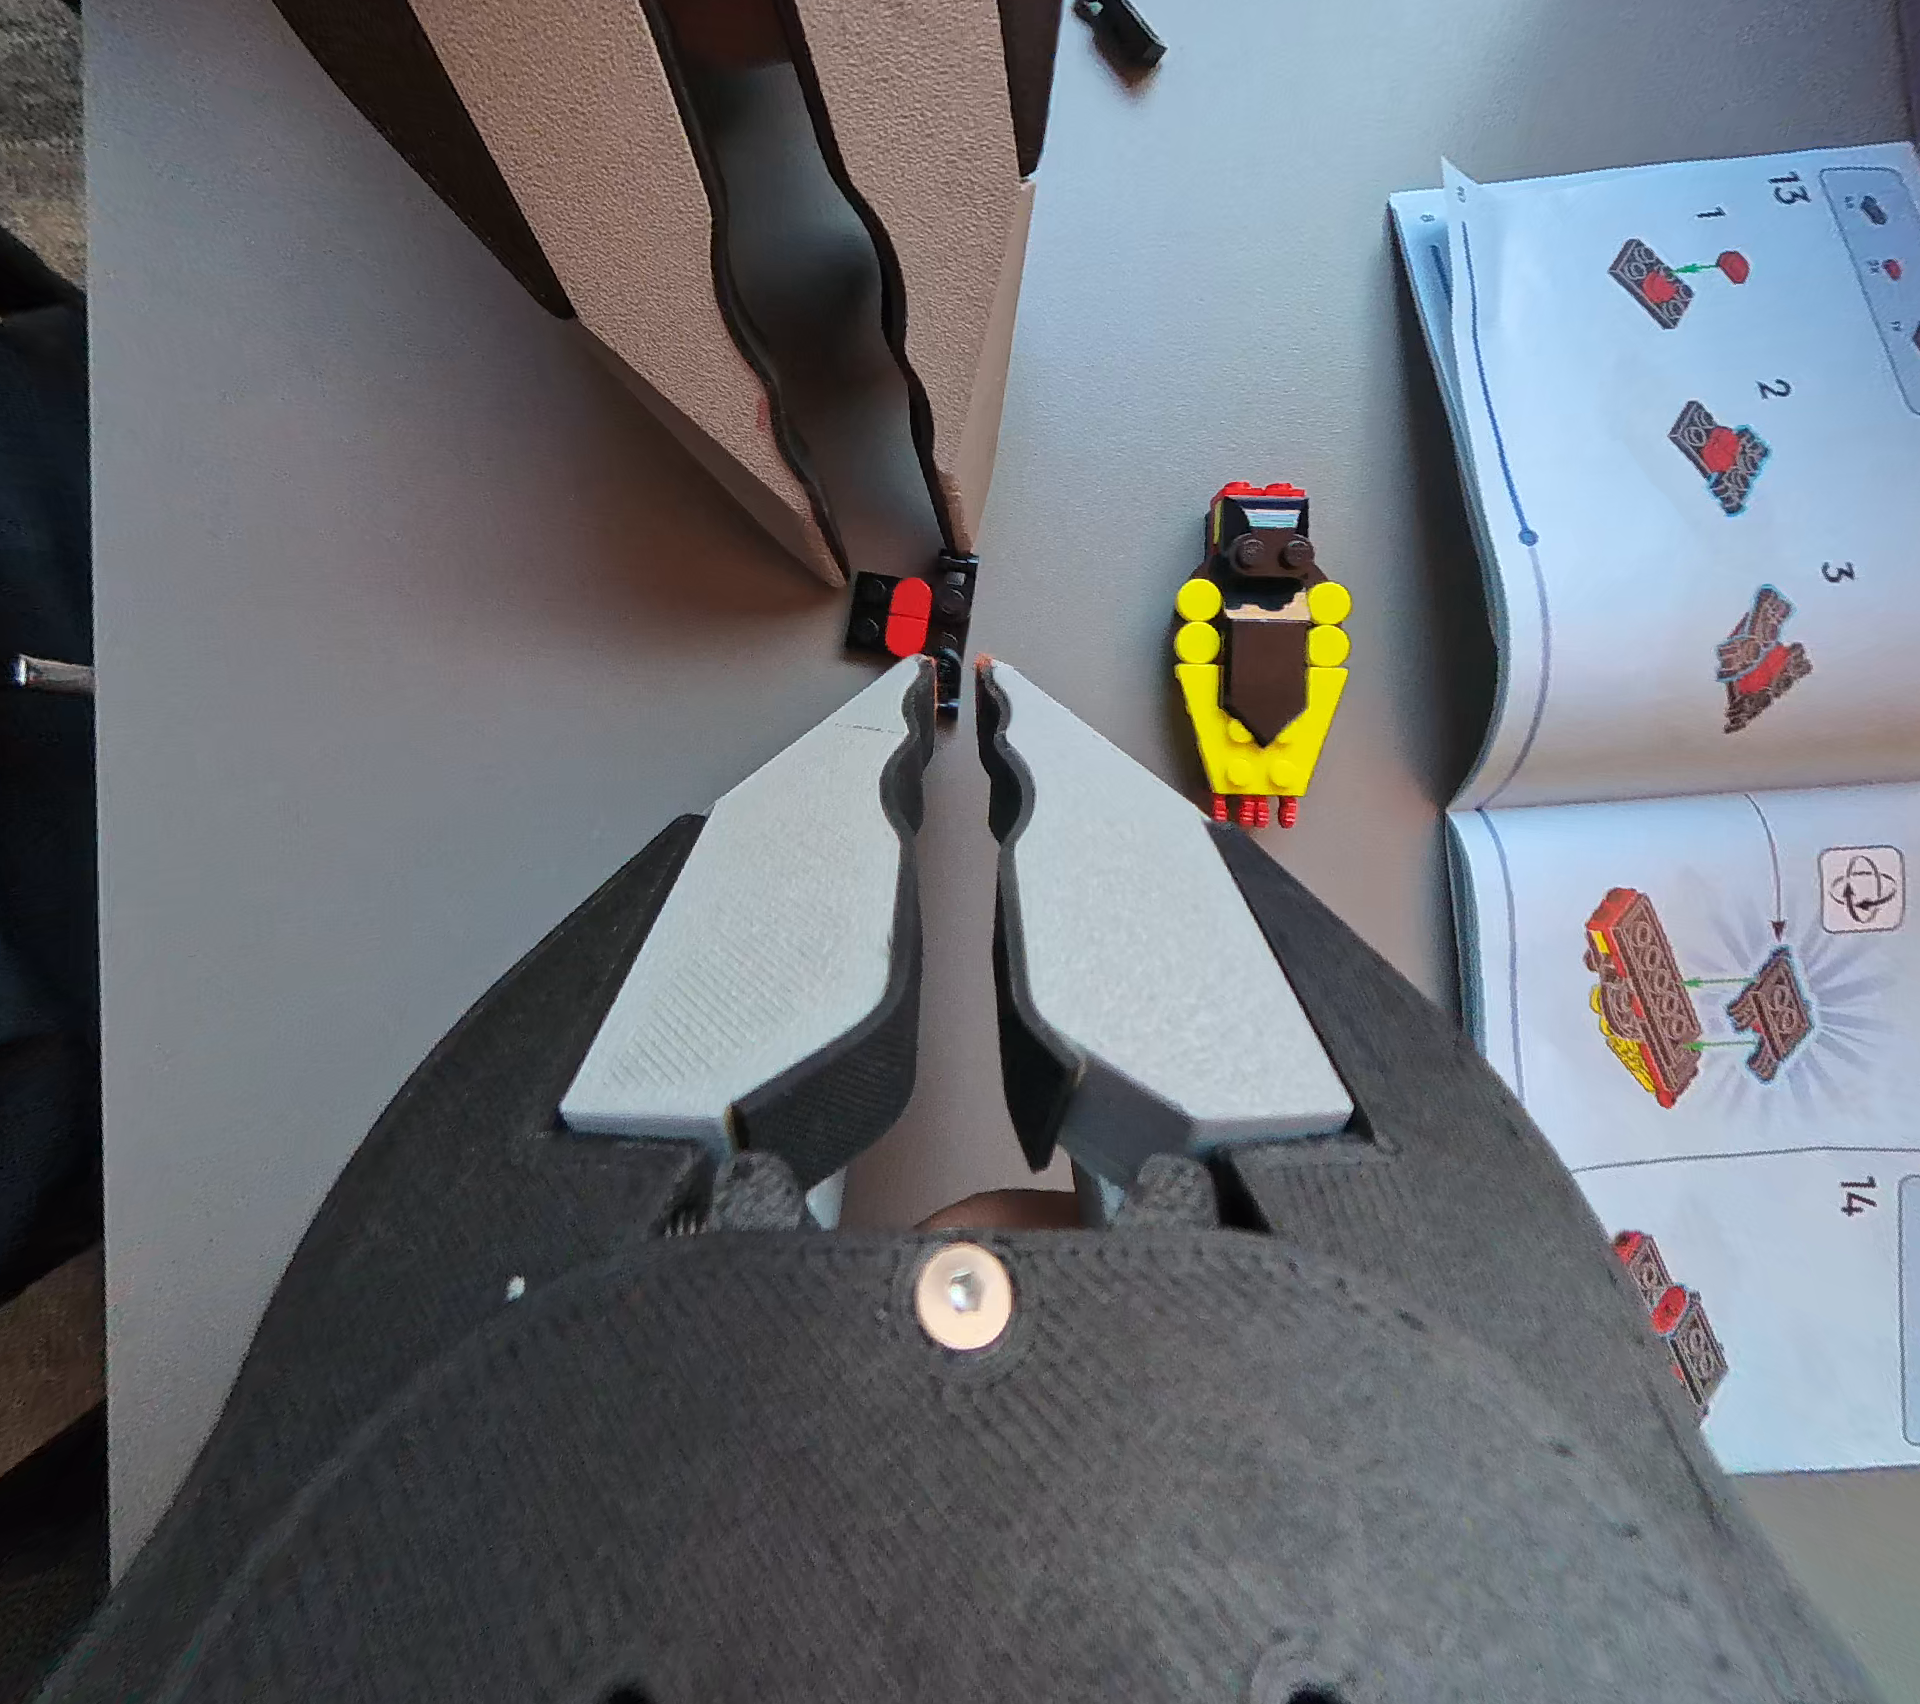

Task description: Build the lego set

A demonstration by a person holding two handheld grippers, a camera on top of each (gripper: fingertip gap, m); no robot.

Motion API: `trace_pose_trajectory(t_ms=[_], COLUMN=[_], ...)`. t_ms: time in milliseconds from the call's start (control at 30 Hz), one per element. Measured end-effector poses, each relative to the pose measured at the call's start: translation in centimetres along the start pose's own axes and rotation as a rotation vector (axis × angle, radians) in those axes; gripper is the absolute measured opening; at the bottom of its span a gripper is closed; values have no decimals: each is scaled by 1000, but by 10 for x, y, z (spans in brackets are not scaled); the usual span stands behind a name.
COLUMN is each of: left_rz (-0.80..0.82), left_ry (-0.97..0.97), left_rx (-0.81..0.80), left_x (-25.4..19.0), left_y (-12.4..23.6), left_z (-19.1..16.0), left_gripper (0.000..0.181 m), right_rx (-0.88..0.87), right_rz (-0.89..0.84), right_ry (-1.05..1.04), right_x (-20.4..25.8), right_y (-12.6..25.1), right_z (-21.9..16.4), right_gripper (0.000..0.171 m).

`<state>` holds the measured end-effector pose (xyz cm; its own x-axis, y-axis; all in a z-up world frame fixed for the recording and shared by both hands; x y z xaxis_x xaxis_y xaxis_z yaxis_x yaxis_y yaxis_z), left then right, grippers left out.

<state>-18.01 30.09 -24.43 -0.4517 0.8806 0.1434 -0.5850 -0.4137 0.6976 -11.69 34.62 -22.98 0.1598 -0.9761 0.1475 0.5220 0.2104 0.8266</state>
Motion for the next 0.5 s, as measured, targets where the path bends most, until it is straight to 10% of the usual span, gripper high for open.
trace_pose_trajectory(t_ms=[500], left_rz=[-4], left_ry=[-1], left_rx=[-4], left_x=[-1], left_y=[0], left_z=[0], left_gripper=[17], right_rx=[8], right_rz=[-11], right_ry=[34], right_x=[3], right_y=[-4], right_z=[0], right_gripper=[0])
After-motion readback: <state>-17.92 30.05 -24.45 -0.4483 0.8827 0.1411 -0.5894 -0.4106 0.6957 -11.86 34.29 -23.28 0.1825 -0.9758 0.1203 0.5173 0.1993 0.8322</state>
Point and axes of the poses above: each gripper's, where its closed fingertips meet, y back along the fingers, z out of its top, x = y × z across the jaws, the point moved 5 cm from there along y, back along the fingers, and after that the axes turned 12 degrees about -y, right-handed, at the moved point
